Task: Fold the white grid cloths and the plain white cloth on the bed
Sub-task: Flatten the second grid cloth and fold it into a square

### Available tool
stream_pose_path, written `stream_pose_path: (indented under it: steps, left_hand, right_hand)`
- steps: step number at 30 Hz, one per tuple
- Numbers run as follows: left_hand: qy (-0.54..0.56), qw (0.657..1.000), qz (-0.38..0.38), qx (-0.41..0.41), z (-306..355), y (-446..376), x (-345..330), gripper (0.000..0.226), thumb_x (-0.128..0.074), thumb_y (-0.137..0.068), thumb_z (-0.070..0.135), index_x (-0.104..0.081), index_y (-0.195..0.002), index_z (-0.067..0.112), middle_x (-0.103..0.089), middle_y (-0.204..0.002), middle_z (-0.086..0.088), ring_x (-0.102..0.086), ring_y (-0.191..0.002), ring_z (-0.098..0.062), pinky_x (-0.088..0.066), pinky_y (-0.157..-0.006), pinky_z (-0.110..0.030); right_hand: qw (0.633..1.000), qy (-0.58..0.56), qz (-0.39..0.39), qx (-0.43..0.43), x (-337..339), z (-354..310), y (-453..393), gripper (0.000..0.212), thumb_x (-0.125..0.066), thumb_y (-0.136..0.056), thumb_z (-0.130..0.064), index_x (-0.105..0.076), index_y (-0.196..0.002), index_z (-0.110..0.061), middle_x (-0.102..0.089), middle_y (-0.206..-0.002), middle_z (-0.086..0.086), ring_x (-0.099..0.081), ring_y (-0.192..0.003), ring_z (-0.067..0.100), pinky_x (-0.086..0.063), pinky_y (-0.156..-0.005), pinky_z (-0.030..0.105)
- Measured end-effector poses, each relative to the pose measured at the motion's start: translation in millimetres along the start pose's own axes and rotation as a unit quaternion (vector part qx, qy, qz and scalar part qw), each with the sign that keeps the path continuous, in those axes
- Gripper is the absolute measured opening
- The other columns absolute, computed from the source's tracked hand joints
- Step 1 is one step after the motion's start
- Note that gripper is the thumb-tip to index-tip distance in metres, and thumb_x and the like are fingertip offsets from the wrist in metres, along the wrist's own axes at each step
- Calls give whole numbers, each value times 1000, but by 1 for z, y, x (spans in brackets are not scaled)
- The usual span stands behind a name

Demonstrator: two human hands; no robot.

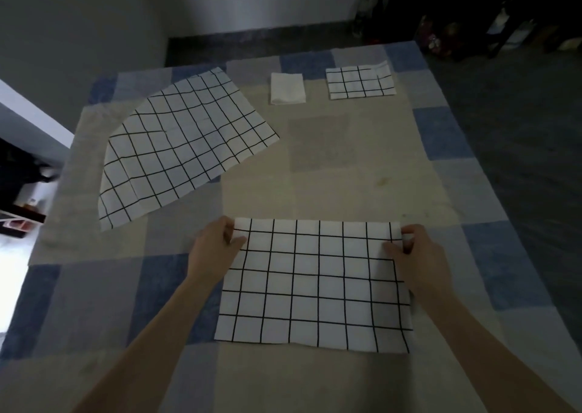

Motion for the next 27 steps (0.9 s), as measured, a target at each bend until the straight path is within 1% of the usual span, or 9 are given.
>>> stream_pose_path:
  steps: [3, 6, 8, 11, 15, 19, 23, 25, 27]
  left_hand:
    - [42, 993, 114, -10, 24, 28, 5, 29, -66, -86, 15, -39, -96, 16, -39, -102, 2, -47, -76, -17, -38, -59, -28]
    - [-20, 986, 70, -149, 60, 64, -25, 25, -62, -86, 10, -48, -102, 22, -42, -111, 5, -47, -94, -12, -46, -80, -29]
    - [-69, 973, -6, -219, 71, 84, -60, 34, -59, -86, 9, -52, -115, 24, -42, -132, 4, -42, -117, -14, -38, -99, -31]
    - [-119, 956, -33, -265, 64, 95, -99, 43, -49, -91, 17, -47, -133, 23, -31, -155, 0, -31, -140, -18, -31, -113, -39]
    - [-184, 948, -61, -251, 54, 93, -106, 49, -25, -100, 33, -29, -148, 28, -16, -161, 3, -8, -149, -15, -18, -119, -44]
    - [-239, 947, -60, -208, 38, 89, -96, 58, -17, -101, 48, -3, -155, 32, 3, -163, 0, 10, -149, -19, -5, -119, -48]
    - [-260, 946, -56, -186, 22, 88, -86, 64, -15, -99, 54, 4, -154, 29, 9, -163, -3, 12, -149, -23, -7, -119, -51]
    - [-258, 947, -55, -186, 24, 89, -85, 65, -17, -99, 54, 3, -155, 28, 7, -163, -4, 11, -149, -24, -9, -119, -52]
    - [-259, 946, -53, -185, 26, 89, -86, 65, -16, -98, 53, 3, -155, 28, 7, -163, -5, 11, -149, -24, -9, -118, -53]
  right_hand:
    - [998, 27, 53, 26, 2, -4, 1, 46, -66, -86, -33, -46, -122, -14, -61, -93, 6, -57, -83, 21, -49, -68, 37]
    - [977, 90, 150, 119, -12, -26, 25, 54, -61, -89, -26, -40, -134, -4, -48, -122, 23, -45, -108, 37, -45, -89, 49]
    - [968, 104, 112, 198, -38, -48, 50, 52, -46, -95, -28, -36, -141, -5, -41, -139, 21, -39, -126, 35, -40, -102, 49]
    - [954, 151, 7, 259, -86, -50, 72, 56, -29, -98, -32, -25, -150, -11, -23, -157, 10, -18, -146, 24, -19, -117, 47]
    - [944, 222, -20, 243, -110, -34, 72, 61, -15, -100, -45, -18, -153, -15, -12, -160, 6, -9, -148, 23, -9, -117, 46]
    - [951, 245, 14, 187, -86, -13, 54, 63, -20, -98, -47, -12, -154, -20, -6, -161, 0, -2, -149, 21, -4, -119, 45]
    - [958, 263, 25, 113, -59, 17, 28, 65, -14, -96, -47, -11, -154, -19, -8, -161, 5, -7, -148, 25, -10, -118, 53]
    - [964, 243, 72, 79, -50, 10, 28, 66, -19, -97, -45, -14, -153, -10, -10, -160, 14, -11, -147, 33, -17, -115, 58]
    - [969, 200, 98, 107, -52, -21, 43, 64, -18, -99, -43, -14, -152, -6, -6, -160, 18, -6, -147, 35, -15, -116, 56]
Point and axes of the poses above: each hand's wrist, its own y-axis away from the middle knuckle, its own x-axis out of the back of the hand, z = x × y, the point moved 4 cm from there along -y, towards the middle knuckle
